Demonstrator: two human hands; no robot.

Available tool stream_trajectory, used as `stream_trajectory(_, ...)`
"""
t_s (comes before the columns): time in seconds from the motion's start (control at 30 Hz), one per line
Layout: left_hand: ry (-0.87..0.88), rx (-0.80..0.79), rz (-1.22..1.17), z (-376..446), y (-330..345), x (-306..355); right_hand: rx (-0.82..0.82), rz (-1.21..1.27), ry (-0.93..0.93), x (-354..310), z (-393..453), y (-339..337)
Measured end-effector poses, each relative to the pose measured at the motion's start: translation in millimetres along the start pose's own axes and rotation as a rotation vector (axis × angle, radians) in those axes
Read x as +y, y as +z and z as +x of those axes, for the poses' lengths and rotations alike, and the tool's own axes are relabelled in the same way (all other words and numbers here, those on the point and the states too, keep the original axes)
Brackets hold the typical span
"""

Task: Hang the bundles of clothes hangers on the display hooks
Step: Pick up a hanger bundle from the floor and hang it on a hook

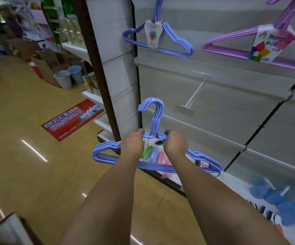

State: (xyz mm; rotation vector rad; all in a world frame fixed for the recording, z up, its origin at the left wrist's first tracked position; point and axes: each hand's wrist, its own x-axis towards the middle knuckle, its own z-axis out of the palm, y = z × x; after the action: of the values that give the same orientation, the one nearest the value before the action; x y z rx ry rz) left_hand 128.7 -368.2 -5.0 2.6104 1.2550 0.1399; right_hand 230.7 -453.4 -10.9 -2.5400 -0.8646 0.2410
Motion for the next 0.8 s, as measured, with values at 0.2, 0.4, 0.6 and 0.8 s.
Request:
stream_trajectory(0.2,0.031,0.018,-0.008,50.8,-9.5,-14.7,0.017,-0.016,0.012,-27.7,41.9,4.1)
stream_trajectory(0.4,0.095,0.04,-0.008,102.8,-33.3,-41.7,0.078,-0.034,0.034,-74.4,81.4,8.1)
stream_trajectory(0.6,0.234,0.093,-0.031,168.0,-77.2,-81.1,0.176,-0.064,0.097,-140.8,118.5,3.9)
stream_trajectory(0.8,0.34,0.252,-0.107,218.0,-129.9,-105.1,0.327,-0.065,0.148,-208.9,148.9,-21.9)
